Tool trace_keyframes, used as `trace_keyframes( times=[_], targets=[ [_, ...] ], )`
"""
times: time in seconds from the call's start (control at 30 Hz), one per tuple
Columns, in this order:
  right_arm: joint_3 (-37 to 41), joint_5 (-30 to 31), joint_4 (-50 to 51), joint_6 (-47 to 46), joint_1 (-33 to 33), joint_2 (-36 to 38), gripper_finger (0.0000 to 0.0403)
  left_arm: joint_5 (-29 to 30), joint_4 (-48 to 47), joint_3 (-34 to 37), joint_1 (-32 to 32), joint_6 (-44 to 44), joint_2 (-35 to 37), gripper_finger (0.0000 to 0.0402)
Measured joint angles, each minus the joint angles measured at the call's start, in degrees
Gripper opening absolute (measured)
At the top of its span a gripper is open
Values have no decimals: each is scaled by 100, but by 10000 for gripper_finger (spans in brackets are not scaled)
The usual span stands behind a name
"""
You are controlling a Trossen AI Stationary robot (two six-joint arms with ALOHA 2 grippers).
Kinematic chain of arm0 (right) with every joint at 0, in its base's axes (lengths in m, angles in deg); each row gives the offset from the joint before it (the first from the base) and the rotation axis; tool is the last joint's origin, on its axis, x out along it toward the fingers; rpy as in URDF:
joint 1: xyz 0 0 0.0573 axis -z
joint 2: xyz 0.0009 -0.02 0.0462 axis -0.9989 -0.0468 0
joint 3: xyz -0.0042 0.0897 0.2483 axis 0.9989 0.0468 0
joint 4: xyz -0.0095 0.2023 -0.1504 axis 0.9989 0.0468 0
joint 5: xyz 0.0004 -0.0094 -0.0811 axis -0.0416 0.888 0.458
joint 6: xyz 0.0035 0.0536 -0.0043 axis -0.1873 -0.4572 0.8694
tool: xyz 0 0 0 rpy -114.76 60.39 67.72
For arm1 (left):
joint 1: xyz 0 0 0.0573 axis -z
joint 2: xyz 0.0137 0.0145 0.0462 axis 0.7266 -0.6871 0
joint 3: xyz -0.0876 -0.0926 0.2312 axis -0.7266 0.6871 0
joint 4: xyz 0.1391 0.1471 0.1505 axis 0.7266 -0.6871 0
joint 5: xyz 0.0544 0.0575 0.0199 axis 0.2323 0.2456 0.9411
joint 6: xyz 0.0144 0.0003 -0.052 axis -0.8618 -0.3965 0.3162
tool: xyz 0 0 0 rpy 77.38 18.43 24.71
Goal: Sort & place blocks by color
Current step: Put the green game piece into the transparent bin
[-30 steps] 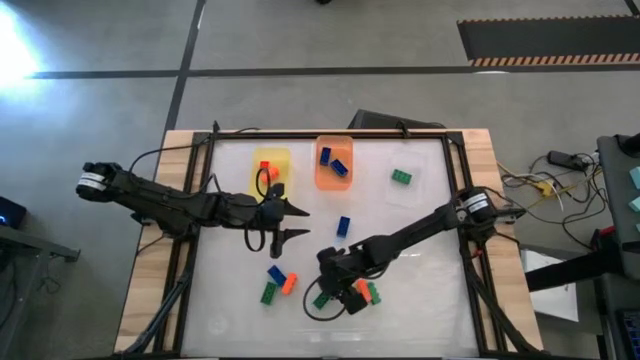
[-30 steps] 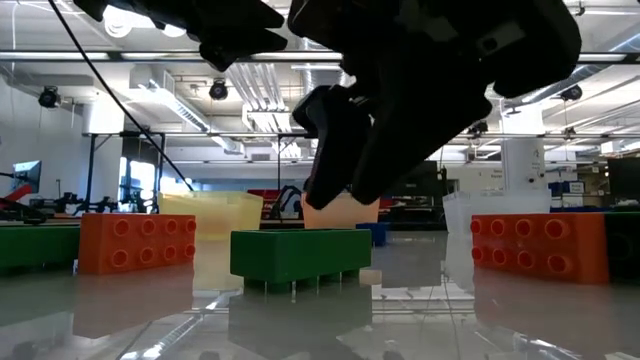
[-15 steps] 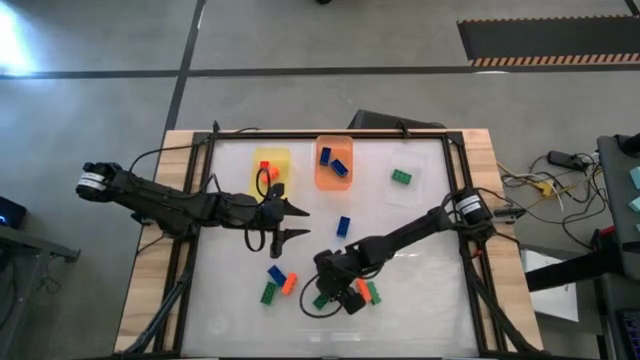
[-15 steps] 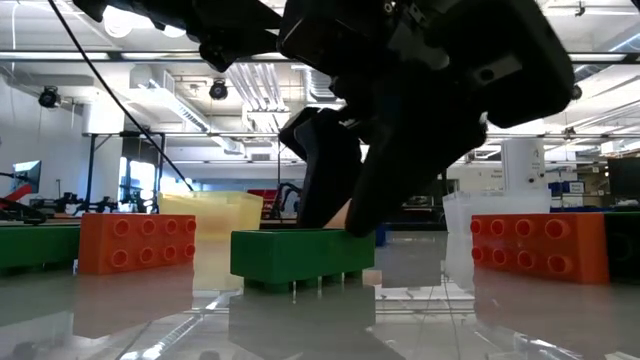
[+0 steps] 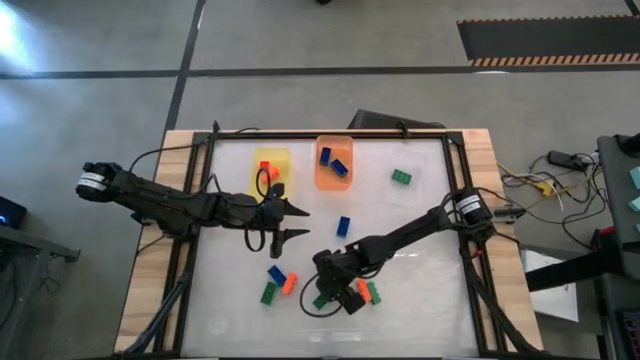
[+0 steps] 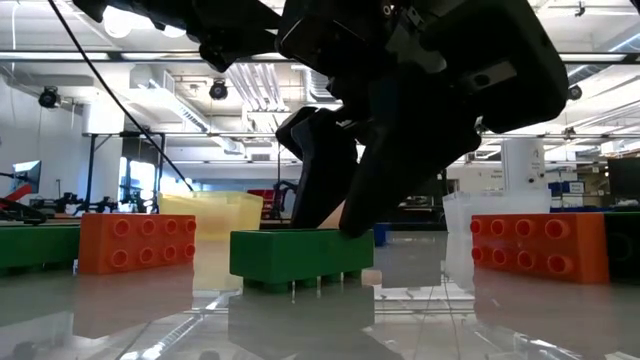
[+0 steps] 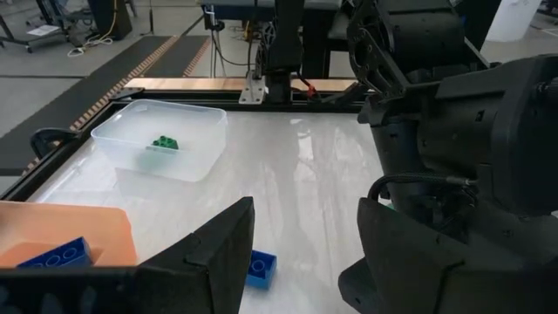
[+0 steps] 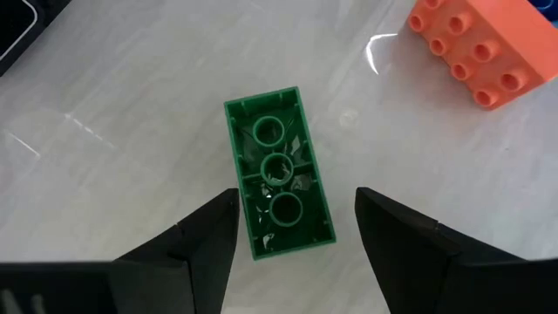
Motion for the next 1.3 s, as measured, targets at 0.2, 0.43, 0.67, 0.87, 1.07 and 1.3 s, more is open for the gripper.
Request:
trace_keyframes(
  times=[0.2, 0.43, 0.67, 0.87, 1.07, 1.3],
  targets=[
    [2, 1, 2, 0, -2, 0, 219, 0, 1, 0, 0, -46, 0, 189],
    [102, 0, -94, 10, -2, 0, 219, 0, 0, 0, 0, -48, -1, 189],
    [187, -1, -253, -26, -7, 0, 219, 0, 2, 0, 0, -46, -2, 190],
    [310, -3, -450, -15, -7, 0, 235, 0, 2, 0, -2, -46, -2, 189],
    [317, -45, -494, -7, 19, 0, 230, 0, 6, 0, -2, -46, -2, 189],
    [317, -63, -513, -4, 20, 0, 185, 0, 6, 0, -13, -46, -2, 189]
  ],
)
